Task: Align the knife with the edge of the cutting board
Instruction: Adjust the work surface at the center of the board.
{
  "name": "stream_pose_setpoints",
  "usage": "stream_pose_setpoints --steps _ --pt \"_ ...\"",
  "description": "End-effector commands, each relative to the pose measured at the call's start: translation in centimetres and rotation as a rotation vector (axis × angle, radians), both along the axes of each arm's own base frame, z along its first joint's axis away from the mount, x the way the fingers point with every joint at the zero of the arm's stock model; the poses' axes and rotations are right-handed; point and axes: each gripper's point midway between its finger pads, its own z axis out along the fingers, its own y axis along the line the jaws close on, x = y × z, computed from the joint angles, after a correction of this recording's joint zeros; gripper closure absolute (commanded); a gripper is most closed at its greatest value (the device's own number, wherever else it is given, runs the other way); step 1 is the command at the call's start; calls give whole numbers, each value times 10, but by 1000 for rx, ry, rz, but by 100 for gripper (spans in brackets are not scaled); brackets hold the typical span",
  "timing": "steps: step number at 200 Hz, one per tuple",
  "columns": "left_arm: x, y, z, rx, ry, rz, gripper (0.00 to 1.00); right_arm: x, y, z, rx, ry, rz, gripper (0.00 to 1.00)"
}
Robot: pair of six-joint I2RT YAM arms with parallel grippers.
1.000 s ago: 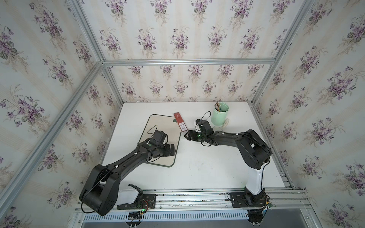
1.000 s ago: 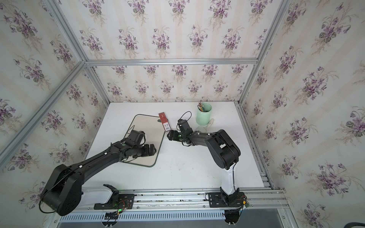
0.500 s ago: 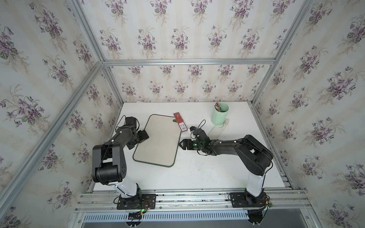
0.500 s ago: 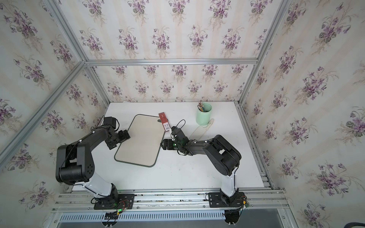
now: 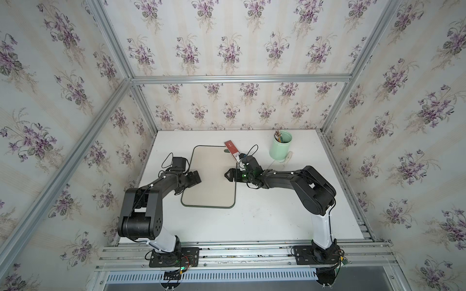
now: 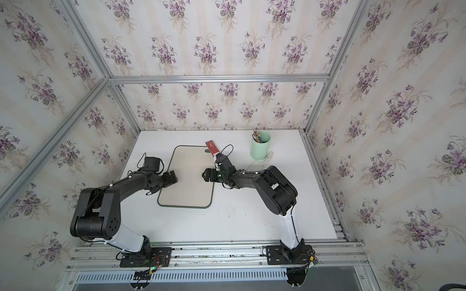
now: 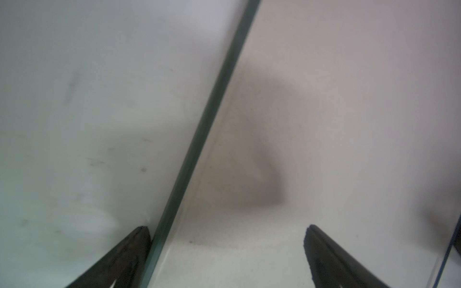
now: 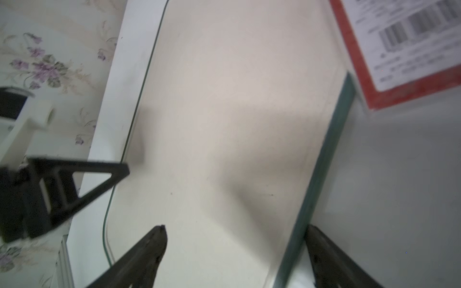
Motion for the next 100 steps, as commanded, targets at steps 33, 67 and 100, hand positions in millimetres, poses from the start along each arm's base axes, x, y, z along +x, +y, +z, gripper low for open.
stream_pose_setpoints --steps 33,67,100 --pt "-140 -145 -46 -205 208 -325 0 20 -70 -38 -187 171 -53 7" --pt "-187 -220 -37 -167 168 -594 1 22 -72 -28 -230 128 19 7" --pt "-154 -205 13 20 36 -610 1 23 -82 0 -233 39 -15 5"
